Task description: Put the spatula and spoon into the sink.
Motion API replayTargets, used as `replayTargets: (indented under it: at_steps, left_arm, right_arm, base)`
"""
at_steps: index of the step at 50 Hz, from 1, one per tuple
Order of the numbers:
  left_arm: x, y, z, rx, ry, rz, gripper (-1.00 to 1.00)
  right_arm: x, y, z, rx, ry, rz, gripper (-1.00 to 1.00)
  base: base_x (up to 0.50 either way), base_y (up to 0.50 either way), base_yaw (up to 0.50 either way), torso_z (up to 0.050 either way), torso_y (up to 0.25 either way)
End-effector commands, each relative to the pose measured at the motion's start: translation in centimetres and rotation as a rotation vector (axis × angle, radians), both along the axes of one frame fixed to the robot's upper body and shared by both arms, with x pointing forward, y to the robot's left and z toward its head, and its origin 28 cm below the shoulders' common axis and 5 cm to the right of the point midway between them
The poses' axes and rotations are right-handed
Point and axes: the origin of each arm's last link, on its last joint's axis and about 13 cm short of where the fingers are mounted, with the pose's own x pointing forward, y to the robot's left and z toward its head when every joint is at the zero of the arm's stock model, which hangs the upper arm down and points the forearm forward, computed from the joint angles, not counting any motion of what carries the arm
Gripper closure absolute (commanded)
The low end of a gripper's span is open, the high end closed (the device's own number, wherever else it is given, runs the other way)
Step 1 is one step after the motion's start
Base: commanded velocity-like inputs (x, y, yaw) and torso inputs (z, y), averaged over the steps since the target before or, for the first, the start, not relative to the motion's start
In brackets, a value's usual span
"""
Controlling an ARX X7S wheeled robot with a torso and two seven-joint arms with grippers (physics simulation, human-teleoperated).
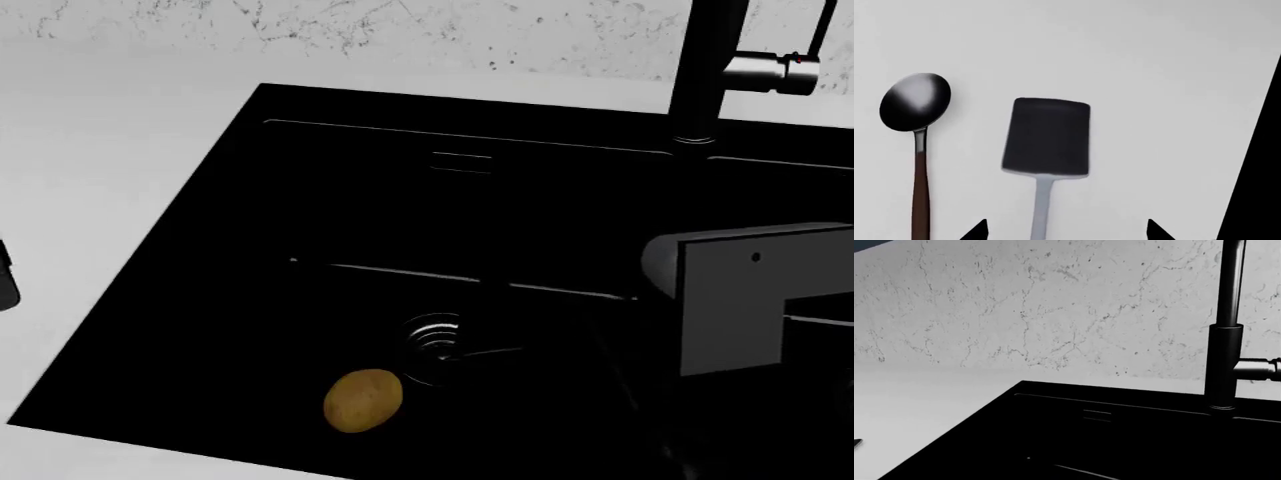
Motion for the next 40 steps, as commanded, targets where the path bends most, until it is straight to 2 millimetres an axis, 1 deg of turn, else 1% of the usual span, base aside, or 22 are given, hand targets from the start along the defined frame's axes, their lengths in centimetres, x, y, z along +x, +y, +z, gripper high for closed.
replayTargets:
  at_steps: [1, 18, 27, 32, 40]
  left_arm:
    - [0.9, -0.3, -1.0, 0.027, 0.035, 0.006, -1.0]
    - [1.7, -0.1, -2.9, 0.03, 0.094, 0.016, -1.0]
    - [1.8, 0.2, -4.2, 0.032, 0.133, 0.029, -1.0]
    - [1.7, 0.1, -4.5, 0.052, 0.148, 0.032, -1.0]
    - [1.5, 0.1, -5.2, 0.035, 0.168, 0.02, -1.0]
  right_arm:
    - [0.3, -0.1, -0.2, 0.028, -0.002, -0.004, -1.0]
    - [0.6, -0.1, -0.4, 0.034, 0.003, -0.003, -1.0]
    - [1.0, 0.0, -0.6, 0.036, 0.009, -0.001, -1.0]
    - [1.0, 0.0, -0.6, 0.036, 0.01, -0.003, -1.0]
    - [0.9, 0.1, -0.5, 0.036, 0.007, -0.001, -1.0]
  base:
    - [0.0, 0.0, 0.0, 0.0, 0.0]
    - [0.0, 0.0, 0.0, 0.0, 0.0]
    - [0.0, 0.0, 0.0, 0.0, 0.0]
    - [0.0, 0.0, 0.0, 0.0, 0.0]
    - [0.0, 0.0, 0.0, 0.0, 0.0]
